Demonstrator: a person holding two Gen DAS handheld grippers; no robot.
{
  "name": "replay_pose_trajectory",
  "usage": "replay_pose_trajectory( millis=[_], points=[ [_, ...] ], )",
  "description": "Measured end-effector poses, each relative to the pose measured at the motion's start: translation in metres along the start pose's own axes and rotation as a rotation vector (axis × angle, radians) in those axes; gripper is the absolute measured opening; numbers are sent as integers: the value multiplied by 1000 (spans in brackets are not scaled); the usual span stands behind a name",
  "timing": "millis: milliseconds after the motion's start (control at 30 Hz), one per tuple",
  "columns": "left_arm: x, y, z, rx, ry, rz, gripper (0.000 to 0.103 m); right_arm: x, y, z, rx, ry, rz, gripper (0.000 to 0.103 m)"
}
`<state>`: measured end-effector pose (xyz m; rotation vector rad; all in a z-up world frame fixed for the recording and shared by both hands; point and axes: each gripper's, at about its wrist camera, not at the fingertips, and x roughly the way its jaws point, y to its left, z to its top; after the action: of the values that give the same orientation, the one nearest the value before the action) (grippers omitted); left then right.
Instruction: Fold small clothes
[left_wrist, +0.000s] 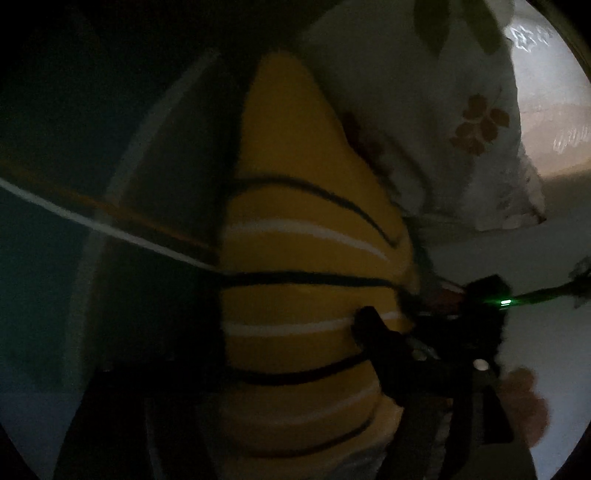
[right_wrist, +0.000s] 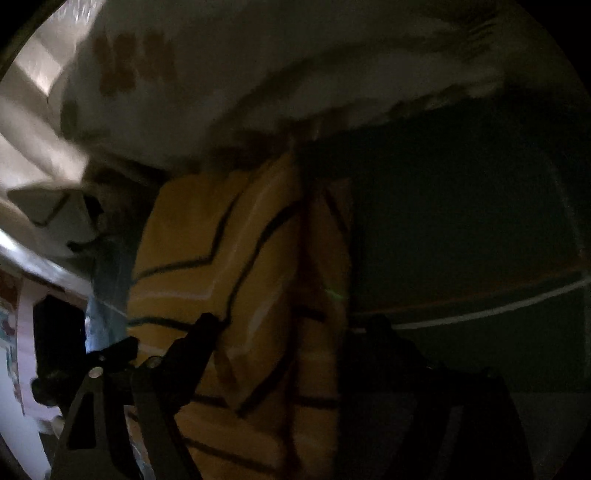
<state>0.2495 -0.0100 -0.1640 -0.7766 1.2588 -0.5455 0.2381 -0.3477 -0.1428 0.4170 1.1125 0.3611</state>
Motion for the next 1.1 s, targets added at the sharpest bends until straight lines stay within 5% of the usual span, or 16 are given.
replay_pose_trajectory(
  millis=[100,167,233,400,600,733,800,933,1033,1100],
  points=[
    [6,-18,-4,57,14,53,67,2,9,-3,27,17,47,35],
    [-5,-24,-3,62,11,49,43,3,21,0,31,14,65,31],
    [-30,-33,-2,81,-10,30,37,-10,28,3,48,4,125,30],
    [-77,-56,-6,151,-55,117,39,-32,51,-9,49,-44,238,30],
    [-47,-41,-20,230,8,442,42,3,46,-32,24,27,39,44],
    [-71,-42,-41,250,-55,395,42,-51,59,-45,34,-105,8,44],
    [-87,-38,-52,241,-94,368,42,-73,81,-48,4,-166,11,32],
    [-107,-31,-60,229,-167,366,42,-84,112,-74,-10,-124,170,25],
    [-117,-27,-64,263,-196,387,42,-52,118,-101,-14,-53,33,25],
    [-124,-23,-66,300,-204,399,42,-31,101,-116,9,-5,-146,23]
  ],
)
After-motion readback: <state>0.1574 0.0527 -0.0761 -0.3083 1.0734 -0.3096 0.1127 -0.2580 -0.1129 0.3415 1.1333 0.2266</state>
